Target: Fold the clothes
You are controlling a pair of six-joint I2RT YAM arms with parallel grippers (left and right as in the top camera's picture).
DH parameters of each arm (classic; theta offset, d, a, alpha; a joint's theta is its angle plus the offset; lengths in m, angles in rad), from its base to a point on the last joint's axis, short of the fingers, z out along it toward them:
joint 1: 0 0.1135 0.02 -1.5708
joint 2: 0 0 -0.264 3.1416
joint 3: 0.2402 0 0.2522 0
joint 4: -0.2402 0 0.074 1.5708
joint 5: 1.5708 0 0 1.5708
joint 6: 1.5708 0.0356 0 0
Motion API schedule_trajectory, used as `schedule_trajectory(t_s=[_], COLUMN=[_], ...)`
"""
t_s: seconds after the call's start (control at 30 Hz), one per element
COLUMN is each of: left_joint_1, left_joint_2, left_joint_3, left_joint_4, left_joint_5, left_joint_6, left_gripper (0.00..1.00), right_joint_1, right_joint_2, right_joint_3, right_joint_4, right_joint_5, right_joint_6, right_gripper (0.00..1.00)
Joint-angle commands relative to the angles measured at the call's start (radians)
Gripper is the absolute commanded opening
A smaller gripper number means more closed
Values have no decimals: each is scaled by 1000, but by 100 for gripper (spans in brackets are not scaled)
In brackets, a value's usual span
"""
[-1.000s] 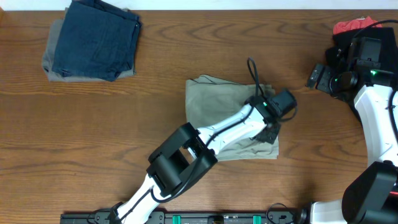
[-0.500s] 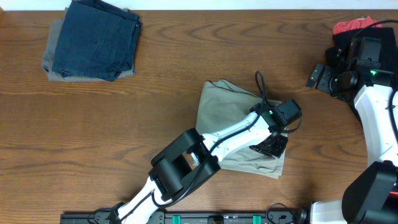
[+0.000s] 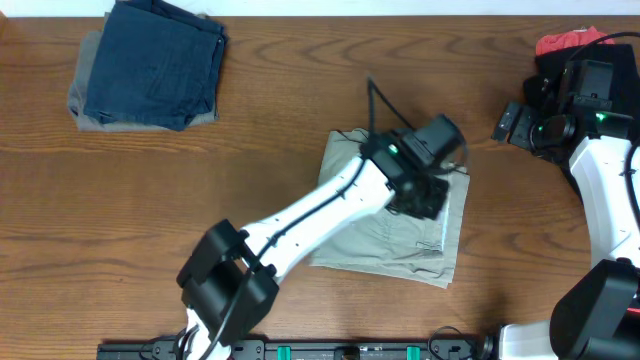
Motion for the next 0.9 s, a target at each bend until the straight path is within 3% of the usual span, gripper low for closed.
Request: schedule_trajectory(t_s=[0.0, 0.2, 0.53, 0.87], left_joint_1=[40, 32, -77, -181], left_joint_2=[35, 48, 48, 48], left_joint_3=[0, -72, -306, -346], left_joint_4=[-60, -101, 164, 297], left_joint_5=[-68, -10, 143, 146], left_joint_6=[-2, -7, -115, -137], left_gripper=[6, 6, 6, 6], right_joint_1=[-3, -3, -3, -3], right_joint_2=[2, 2, 2, 2], right_joint_3=[14, 14, 14, 14], right_joint_4=[2, 2, 2, 2], right_joint_5=[3, 3, 3, 3], right_joint_6=[12, 12, 12, 12], right_gripper=[99, 99, 99, 99])
